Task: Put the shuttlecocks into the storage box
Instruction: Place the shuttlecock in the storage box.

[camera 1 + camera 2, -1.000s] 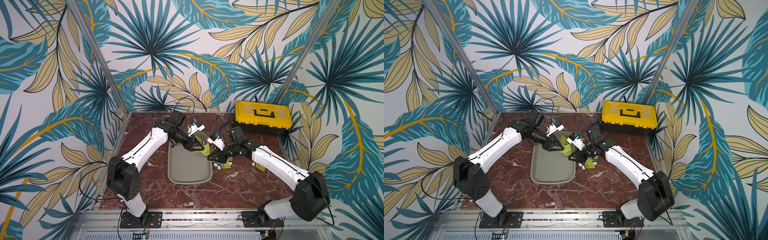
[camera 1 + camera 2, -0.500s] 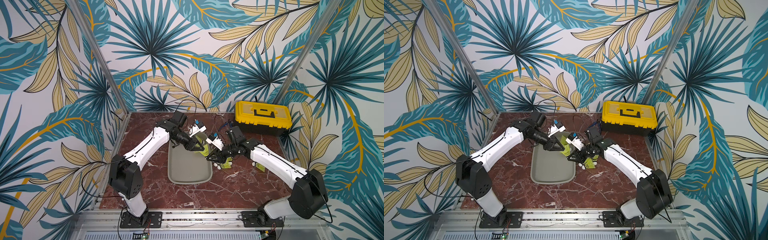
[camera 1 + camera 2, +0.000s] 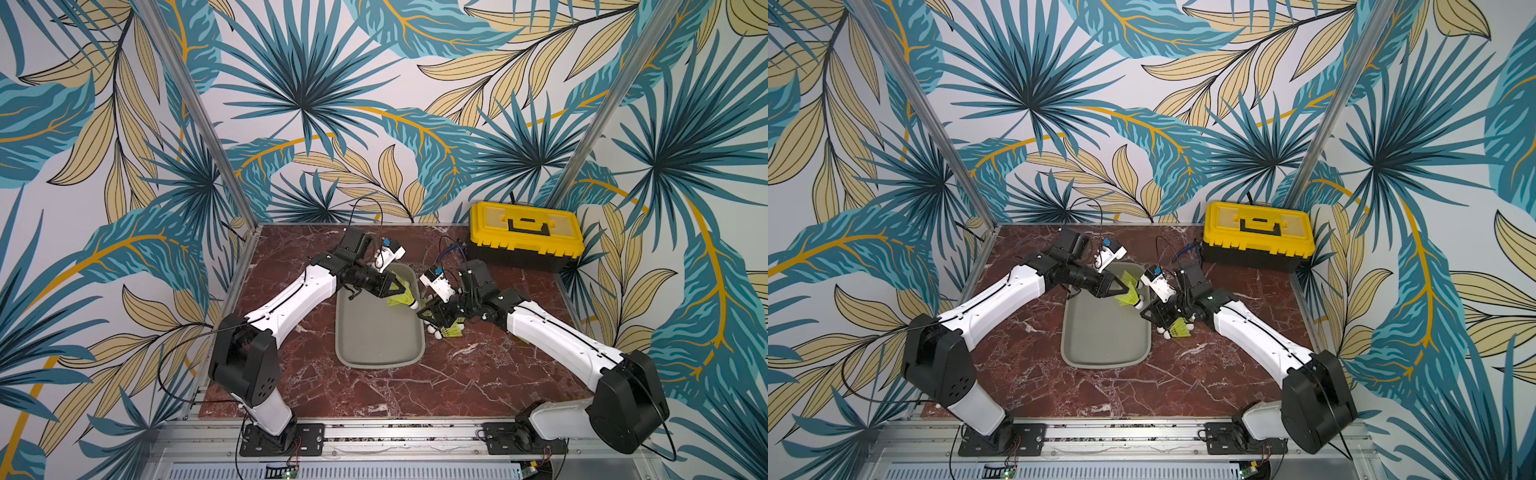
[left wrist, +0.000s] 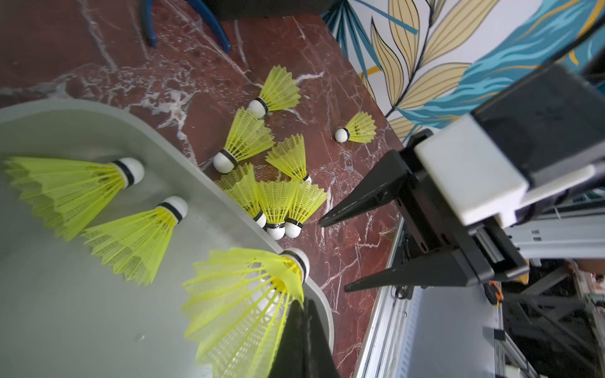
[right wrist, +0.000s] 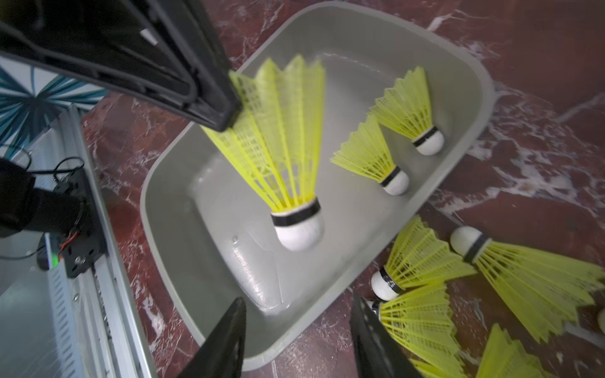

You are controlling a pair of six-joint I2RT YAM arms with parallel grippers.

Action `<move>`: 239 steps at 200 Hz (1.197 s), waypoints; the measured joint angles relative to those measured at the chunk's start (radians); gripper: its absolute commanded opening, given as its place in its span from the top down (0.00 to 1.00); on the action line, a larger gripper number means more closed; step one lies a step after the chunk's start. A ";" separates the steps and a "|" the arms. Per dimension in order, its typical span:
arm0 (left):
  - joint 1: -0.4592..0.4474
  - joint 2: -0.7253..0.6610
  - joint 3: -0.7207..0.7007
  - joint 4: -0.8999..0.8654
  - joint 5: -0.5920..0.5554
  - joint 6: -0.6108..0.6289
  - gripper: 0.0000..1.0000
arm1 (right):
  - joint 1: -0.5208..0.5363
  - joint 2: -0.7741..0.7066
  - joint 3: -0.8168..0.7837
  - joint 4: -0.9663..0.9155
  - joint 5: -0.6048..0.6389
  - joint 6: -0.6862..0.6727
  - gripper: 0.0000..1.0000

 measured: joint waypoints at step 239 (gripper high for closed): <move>-0.127 -0.174 -0.609 0.699 -0.427 -0.849 1.00 | 0.000 -0.260 -0.277 0.218 0.631 0.402 0.45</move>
